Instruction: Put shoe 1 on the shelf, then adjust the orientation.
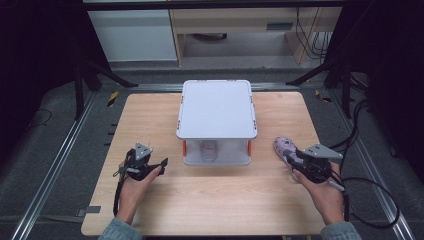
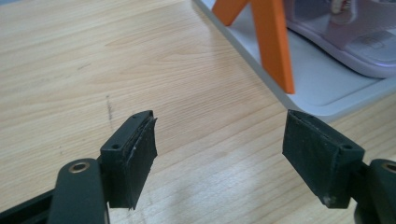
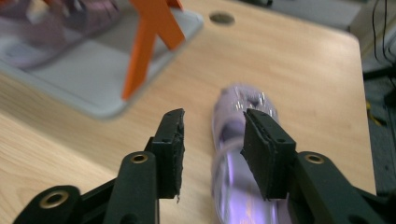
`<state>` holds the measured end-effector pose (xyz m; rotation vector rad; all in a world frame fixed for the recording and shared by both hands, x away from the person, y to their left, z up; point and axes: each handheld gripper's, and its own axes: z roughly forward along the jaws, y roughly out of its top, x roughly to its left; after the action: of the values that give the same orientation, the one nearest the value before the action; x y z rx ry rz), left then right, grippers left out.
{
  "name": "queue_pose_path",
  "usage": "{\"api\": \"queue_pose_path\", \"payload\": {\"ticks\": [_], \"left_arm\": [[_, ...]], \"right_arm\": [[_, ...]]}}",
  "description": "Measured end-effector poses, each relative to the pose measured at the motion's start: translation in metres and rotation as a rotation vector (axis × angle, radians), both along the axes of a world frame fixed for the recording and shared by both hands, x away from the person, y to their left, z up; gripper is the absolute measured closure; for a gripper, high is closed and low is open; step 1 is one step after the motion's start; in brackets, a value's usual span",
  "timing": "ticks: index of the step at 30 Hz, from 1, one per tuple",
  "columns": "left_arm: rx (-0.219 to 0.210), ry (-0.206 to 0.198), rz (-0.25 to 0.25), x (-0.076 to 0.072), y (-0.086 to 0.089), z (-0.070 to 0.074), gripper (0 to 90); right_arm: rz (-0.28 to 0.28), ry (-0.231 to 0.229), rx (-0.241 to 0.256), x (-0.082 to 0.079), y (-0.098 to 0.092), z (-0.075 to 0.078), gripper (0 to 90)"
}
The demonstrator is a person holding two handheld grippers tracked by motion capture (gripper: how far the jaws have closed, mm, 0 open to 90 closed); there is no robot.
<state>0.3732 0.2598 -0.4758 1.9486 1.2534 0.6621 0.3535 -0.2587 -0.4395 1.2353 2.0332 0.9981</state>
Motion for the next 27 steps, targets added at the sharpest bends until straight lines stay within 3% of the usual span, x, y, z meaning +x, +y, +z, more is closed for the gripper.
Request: {"api": "queue_pose_path", "payload": {"ticks": [5, 8, 11, 13, 15, 19, 27], "left_arm": [[-0.003, 0.006, 0.001, 0.000, 0.000, -0.001, 24.9], [0.012, 0.010, -0.004, 0.001, -0.002, -0.002, 25.1], [0.017, 0.016, -0.001, 0.001, -0.002, -0.002, 25.2], [0.019, 0.016, 0.003, 0.001, -0.001, -0.002, 25.4], [0.017, 0.015, 0.007, 0.001, 0.000, -0.002, 25.6], [0.019, 0.015, 0.009, 0.001, 0.000, -0.002, 25.7], [0.021, 0.005, 0.020, 0.001, 0.001, -0.001, 26.8]], "right_arm": [[-0.030, 0.070, -0.007, 0.002, -0.004, -0.021, 59.3], [-0.017, 0.086, -0.016, 0.006, -0.002, -0.028, 60.3], [-0.003, 0.101, -0.023, 0.012, 0.002, -0.033, 68.5], [-0.001, 0.106, -0.023, 0.016, 0.001, -0.035, 78.5], [-0.001, 0.104, -0.016, 0.018, 0.000, -0.035, 84.7], [0.006, 0.087, -0.004, 0.014, -0.006, -0.033, 85.8], [0.143, 0.049, 0.069, -0.017, 0.013, -0.013, 85.8]]}}
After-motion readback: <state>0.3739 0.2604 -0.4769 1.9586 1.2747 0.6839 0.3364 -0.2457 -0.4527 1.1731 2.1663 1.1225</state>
